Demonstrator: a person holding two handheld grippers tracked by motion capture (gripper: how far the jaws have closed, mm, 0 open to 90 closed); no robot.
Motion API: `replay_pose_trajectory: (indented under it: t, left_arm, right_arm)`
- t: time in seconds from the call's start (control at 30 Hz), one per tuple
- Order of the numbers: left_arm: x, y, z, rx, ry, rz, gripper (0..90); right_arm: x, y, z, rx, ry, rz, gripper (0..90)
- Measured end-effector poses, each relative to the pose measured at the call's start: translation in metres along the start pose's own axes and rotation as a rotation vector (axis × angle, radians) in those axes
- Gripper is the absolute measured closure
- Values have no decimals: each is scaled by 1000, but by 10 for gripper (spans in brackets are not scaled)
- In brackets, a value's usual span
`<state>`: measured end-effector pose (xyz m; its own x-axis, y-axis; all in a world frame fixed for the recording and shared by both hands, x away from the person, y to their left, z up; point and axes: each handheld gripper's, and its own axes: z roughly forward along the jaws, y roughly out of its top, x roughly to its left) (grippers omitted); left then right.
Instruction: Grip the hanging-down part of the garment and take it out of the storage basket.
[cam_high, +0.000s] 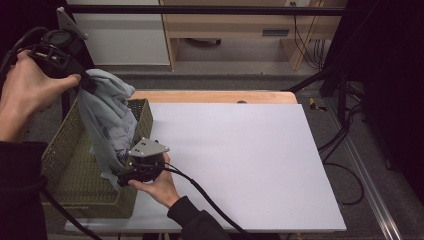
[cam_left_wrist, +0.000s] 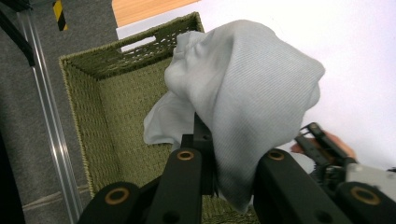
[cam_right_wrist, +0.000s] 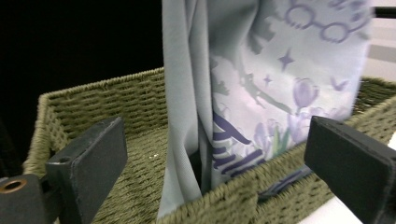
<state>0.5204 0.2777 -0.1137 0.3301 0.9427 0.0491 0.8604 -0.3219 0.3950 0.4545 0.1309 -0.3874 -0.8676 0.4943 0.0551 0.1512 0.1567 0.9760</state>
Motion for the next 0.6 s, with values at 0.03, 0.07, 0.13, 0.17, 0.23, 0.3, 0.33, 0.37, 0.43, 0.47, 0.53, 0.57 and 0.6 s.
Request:
replay_pose_trajectory:
  t: [0.03,0.07,0.13,0.17,0.23,0.3,0.33,0.37,0.43,0.47,0.53,0.57,0.6]
  left_arm:
    - [0,0,0,1,-3,1,823]
    - [0,0,0,-1,-1,2,824]
    - [-1,0,1,2,1,3,824]
    - [-1,0,1,1,0,4,824]
    - [0,0,1,2,0,5,824]
    - [0,0,1,2,1,3,823]
    - [0,-1,1,1,-2,4,824]
    - [0,-1,2,2,-2,4,823]
    - [0,-1,3,2,0,4,824]
    - [-1,-1,3,5,0,6,823]
    - [-1,-1,3,5,-2,8,823]
    - [0,-1,4,6,-2,9,823]
    - [0,-1,4,6,-2,9,823]
  right_arm:
    - [1,0,4,6,-7,-4,66]
    - [2,0,8,16,-12,-7,69]
    - [4,0,16,28,-12,8,84]
    - [5,0,20,34,-9,13,87]
    - [6,-1,26,53,-21,3,119]
    - [6,-3,32,57,-12,3,160]
    - [6,-4,34,63,-12,5,188]
    - [6,-4,36,64,-17,2,228]
    - [6,-6,38,60,-28,-1,327]
    - [5,-6,38,59,-33,-3,384]
    - [5,-6,39,64,-46,-7,515]
    - [4,-6,38,68,-46,-14,581]
    - [4,-6,38,68,-46,-14,581]
